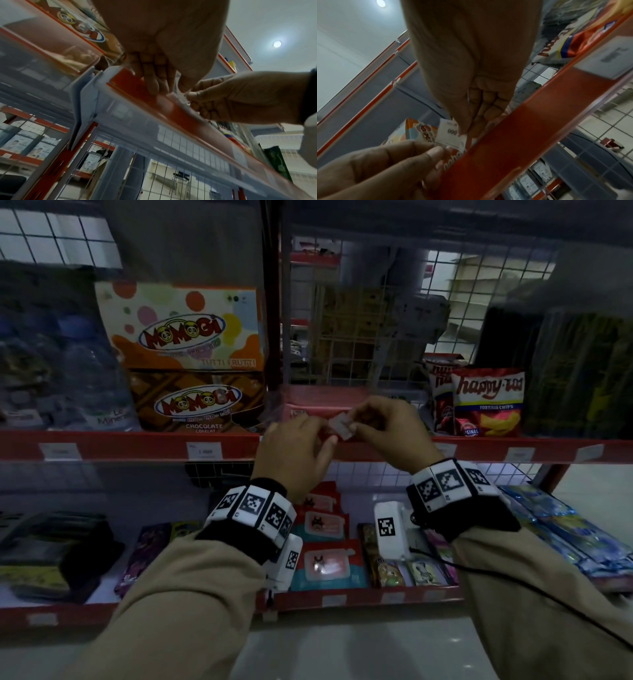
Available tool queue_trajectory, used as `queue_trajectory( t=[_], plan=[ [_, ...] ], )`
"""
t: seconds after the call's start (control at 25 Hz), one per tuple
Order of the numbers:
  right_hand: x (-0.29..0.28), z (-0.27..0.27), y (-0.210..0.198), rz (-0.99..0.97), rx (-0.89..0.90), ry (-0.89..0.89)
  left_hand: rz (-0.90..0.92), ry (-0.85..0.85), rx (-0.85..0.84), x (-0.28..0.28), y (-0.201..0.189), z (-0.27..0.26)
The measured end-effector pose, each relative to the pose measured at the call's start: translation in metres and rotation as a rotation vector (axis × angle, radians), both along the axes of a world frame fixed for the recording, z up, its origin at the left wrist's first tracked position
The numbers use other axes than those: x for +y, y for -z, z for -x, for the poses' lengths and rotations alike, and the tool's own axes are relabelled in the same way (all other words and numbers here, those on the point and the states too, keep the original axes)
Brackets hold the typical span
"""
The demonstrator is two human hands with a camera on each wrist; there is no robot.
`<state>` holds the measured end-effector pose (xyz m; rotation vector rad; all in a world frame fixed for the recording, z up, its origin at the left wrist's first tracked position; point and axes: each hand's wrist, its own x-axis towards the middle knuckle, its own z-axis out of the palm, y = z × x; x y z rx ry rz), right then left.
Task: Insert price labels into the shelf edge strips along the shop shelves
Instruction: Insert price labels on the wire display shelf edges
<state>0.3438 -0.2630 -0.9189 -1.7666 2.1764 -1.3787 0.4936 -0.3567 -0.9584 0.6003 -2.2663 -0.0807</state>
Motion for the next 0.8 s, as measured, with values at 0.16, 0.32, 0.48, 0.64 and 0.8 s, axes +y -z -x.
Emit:
queue_trajectory(
  t=[0.16, 0.32, 0.48, 0.64, 0.8],
  plan=[
    [-0.011, -0.011, -0.007, 0.050, -0.214, -0.029, -0.151, 0.043, 0.150, -0.008, -0.007, -0.006],
    [-0.010, -0.022, 0.005, 0.106, -0.448, -0.073, -0.179, 0.053, 0.202, -0.005, -0.002, -0.003],
    [-0.007, -0.021, 0.009, 0.127, -0.418, -0.099, -0.186, 0.058, 0.228, -0.002, 0.002, 0.000],
    [-0.004, -0.024, 0.009, 0.124, -0.247, -0.090, -0.193, 0.042, 0.216, -0.001, 0.000, -0.002],
    [0.005, -0.018, -0.001, 0.136, 0.186, -0.021, -0.103, 0.031, 0.112, 0.001, -0.003, -0.008]
  ],
)
